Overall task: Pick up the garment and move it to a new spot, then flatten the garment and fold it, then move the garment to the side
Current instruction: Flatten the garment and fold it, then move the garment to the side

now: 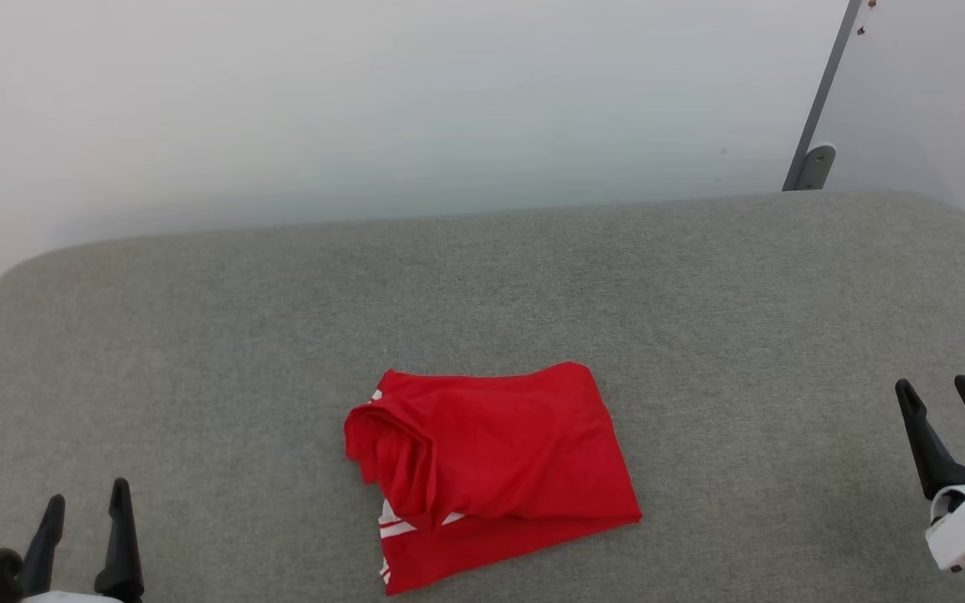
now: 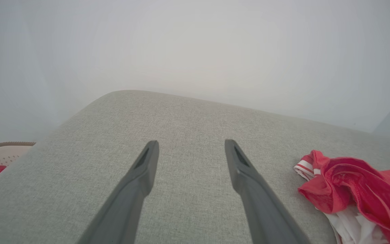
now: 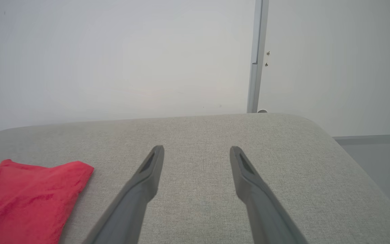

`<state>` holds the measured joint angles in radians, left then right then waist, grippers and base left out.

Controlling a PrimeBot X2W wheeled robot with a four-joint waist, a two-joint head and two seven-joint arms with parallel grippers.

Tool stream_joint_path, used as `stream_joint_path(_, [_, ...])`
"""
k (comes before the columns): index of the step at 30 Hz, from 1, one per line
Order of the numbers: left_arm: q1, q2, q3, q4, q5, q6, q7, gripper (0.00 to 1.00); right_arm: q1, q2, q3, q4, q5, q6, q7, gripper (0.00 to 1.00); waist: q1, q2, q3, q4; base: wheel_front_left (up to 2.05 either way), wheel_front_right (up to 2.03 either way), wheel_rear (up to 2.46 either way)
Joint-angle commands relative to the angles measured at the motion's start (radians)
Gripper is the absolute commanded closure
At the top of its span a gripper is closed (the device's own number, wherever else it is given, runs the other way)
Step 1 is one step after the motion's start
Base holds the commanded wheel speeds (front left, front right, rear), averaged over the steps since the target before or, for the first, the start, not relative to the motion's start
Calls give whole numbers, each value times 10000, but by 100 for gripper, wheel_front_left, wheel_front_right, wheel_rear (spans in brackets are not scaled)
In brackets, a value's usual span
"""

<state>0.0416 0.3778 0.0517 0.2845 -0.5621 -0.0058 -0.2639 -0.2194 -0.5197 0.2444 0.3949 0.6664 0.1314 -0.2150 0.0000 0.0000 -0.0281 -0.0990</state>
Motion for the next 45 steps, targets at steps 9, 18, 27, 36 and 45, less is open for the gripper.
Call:
stream_joint_path(9, [120,-187,247,41,288,-198,3,0,309,187,-273,-109,-296,-17,-64,0,0,0,-24,-60,0,0,0])
stream_joint_path(18, [-104,-272,120,63,389,-288,19,0,467,245,-350,-271,-398,-17,234,0,0,0,23,323,0,0,0])
stream_joint_path(27, [-305,-307,-268,-40,526,-238,284,0,-100,583,596,-570,-172,-17,1492,0,0,0,187,1567,0,0,0])
stream_joint_path(36, [-609,-476,-649,5,527,-339,402,0,-1001,656,1781,-190,292,-17,2977,0,0,0,688,2842,0,0,0])
stream_joint_path(45, [-876,-699,-895,153,526,-375,299,0,-1475,603,1945,683,878,-17,4987,0,0,0,1160,3499,0,0,0])
